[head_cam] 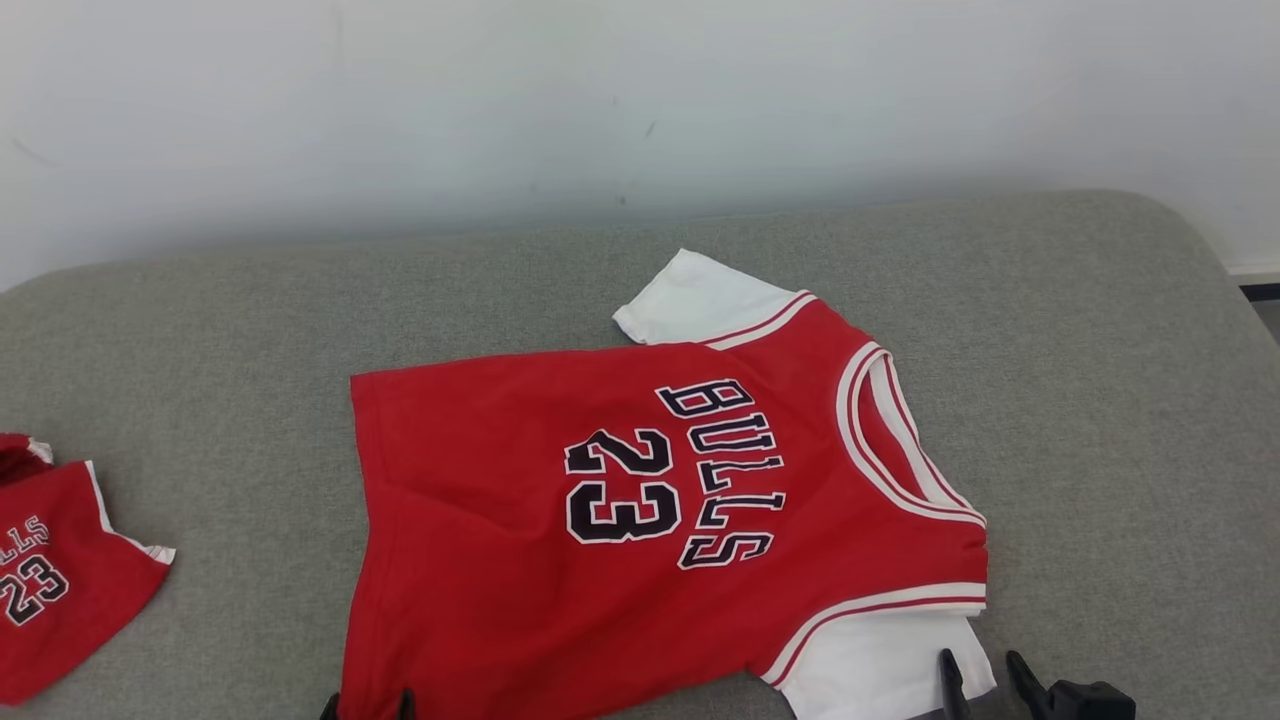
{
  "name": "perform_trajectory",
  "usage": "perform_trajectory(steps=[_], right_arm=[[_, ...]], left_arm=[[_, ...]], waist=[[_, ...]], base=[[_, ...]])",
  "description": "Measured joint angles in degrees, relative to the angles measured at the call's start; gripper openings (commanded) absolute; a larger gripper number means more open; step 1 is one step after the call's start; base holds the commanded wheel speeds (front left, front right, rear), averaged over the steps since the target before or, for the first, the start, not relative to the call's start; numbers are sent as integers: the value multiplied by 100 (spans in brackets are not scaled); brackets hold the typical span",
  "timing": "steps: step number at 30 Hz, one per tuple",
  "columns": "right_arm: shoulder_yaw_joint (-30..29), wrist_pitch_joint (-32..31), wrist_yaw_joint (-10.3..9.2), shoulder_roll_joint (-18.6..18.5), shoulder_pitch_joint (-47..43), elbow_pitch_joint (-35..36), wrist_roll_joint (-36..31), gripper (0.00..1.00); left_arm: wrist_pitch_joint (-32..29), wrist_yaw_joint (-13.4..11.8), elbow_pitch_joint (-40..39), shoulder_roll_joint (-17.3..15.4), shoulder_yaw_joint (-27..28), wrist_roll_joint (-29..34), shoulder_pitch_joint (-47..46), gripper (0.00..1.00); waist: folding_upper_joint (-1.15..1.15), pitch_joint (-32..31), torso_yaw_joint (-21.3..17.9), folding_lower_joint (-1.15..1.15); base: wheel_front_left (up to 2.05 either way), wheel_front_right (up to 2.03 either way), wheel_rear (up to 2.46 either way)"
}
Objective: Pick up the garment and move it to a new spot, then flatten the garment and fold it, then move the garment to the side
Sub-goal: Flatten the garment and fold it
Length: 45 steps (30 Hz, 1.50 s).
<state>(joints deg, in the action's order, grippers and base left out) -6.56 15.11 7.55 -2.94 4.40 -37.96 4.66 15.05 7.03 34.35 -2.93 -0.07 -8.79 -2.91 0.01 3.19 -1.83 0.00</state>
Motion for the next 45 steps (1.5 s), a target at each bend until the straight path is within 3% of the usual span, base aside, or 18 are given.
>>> perform_trajectory(steps=[13,14,16,17,18,19,25,26,27,29,30,38,45], right_arm=[[90,0,0,0,-2,-27,97,100],[90,0,0,0,-2,-24,97,100],[87,0,0,0,-7,-23,97,100],[83,0,0,0,-9,-26,97,100],[82,0,0,0,-14,-27,97,100],[80,0,0,0,-23,-33,97,100],[142,0,0,0,-82,-170,145,100],[158,0,0,-1,-84,-230,169,96],[168,1,0,0,-85,-266,186,62],[205,3,0,-3,-81,-354,211,27],[215,4,0,-3,-76,-385,235,0],[255,-1,0,2,-3,-48,423,0],[169,-2,0,1,55,1466,942,0]], left_arm=[[0,48,-212,-5,-209,-218,203,100],[0,48,-214,-10,-222,-240,203,91],[0,48,-211,-23,-258,-269,205,38],[0,49,-200,-29,-272,-316,208,27],[0,52,-177,-31,-260,-354,218,6],[0,52,-151,-41,-244,-369,246,0],[0,52,-85,-66,-168,-446,296,0],[0,52,-69,-66,-168,-446,302,0],[0,52,-64,-66,-165,-449,310,0],[0,52,-66,-67,-168,-453,319,0],[0,52,-78,-66,-177,-463,319,0],[-1,52,-288,-112,-255,-553,310,0],[0,53,-1323,-416,-325,-587,19,0]], waist=[[0,-82,34,0],[0,-85,30,0],[0,-96,21,0],[0,-104,16,0],[0,-114,12,0],[0,-124,9,0],[0,-201,1,0],[0,-216,3,0],[0,-228,6,0],[0,-242,19,0],[0,-247,23,0],[0,-290,25,0],[0,-454,14,0]], base=[[0,0,0],[0,0,0],[0,0,0],[0,0,0],[0,0,0],[0,0,0],[0,0,0],[0,0,0],[0,0,0],[0,0,0],[0,0,0],[0,0,0],[0,0,0]])
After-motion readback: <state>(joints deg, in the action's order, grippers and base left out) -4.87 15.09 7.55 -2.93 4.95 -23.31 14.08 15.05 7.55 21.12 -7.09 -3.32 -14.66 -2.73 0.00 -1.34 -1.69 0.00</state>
